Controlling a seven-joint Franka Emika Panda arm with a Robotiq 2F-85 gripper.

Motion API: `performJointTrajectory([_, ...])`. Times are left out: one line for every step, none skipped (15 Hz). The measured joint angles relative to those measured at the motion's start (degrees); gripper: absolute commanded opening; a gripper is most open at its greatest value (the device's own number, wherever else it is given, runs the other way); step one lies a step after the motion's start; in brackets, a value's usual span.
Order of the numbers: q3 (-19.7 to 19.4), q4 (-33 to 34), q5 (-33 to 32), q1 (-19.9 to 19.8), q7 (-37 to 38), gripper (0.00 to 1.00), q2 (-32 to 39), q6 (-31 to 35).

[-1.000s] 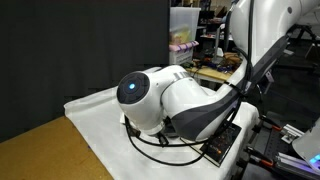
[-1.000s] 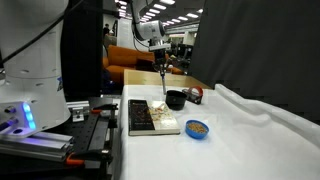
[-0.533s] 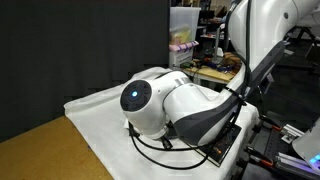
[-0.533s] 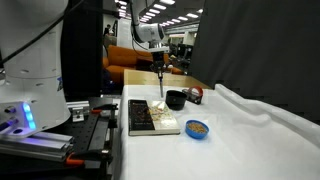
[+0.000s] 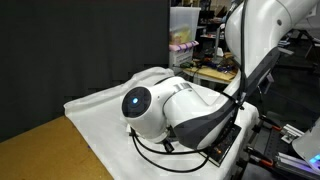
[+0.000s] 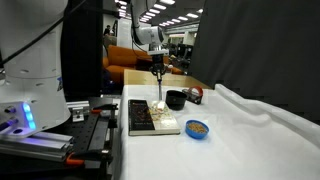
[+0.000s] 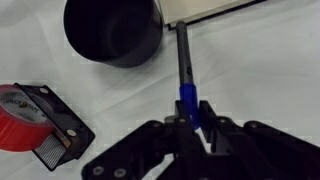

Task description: Take the marker from the cup and put it on the table

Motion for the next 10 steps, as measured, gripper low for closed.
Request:
performJointTrajectory([0.09,0.00,0.00,0.01,0.00,0.04,0.31,0.00])
performJointTrajectory([0.13,0.00,0.08,0.01,0.00,0.04,0.53,0.00])
performJointTrajectory([0.13,0.00,0.23,0.00,0.00,0.04,0.68,0.00])
performJointTrajectory([0.13,0.00,0.37,0.00,0.00,0.04,0.80,0.00])
performJointTrajectory([0.13,0.00,0.52,0.01,0.00,0.04,0.92,0.00])
performJointTrajectory([0.14,0.00,0.66,0.01,0.00,0.04,1.05,0.00])
performJointTrajectory([0.15,0.00,0.84,0.02,0.00,0.06,1.19,0.00])
performJointTrajectory([0.17,0.02,0.95,0.02,0.00,0.36,1.36,0.00])
performJointTrajectory([0.21,0.02,1.01,0.04,0.00,0.43,1.52,0.00])
performJointTrajectory([0.25,0.02,1.03,0.07,0.00,0.24,1.62,0.00])
